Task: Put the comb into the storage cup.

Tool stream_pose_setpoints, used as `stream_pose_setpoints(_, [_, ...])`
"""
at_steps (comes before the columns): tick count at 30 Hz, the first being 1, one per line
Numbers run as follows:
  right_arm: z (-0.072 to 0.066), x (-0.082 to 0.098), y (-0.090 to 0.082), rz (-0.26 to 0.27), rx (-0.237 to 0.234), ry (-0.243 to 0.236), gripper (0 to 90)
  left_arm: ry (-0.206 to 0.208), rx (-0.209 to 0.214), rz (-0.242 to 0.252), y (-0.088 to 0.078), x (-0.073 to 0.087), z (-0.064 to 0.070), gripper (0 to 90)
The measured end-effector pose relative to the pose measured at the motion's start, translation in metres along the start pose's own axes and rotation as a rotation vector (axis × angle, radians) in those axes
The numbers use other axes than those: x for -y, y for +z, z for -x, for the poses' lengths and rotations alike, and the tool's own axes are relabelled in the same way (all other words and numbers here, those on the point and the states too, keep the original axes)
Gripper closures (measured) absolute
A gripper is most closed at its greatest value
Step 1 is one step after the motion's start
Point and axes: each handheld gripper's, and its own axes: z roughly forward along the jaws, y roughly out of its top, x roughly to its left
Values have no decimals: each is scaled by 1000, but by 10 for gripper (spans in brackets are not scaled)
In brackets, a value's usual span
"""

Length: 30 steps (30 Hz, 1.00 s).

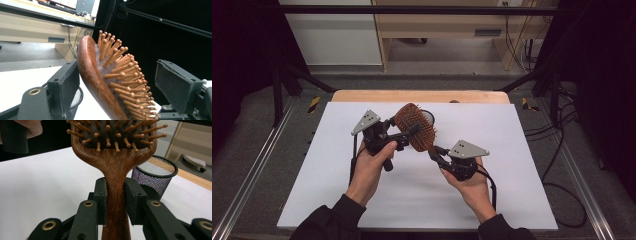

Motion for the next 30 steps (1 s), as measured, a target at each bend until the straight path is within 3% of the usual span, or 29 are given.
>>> stream_pose_setpoints(14, [-2, 0, 1, 4, 6, -10, 727, -53, -2, -22, 2, 0, -2, 317])
stream_pose_setpoints(19, [-2, 1, 1, 3, 3, -12, 728, -96, 20, -39, 4, 2, -1, 351])
stream_pose_setpoints(30, [-4, 3, 4, 1, 0, -13, 728, -92, 35, -33, 2, 1, 3, 408])
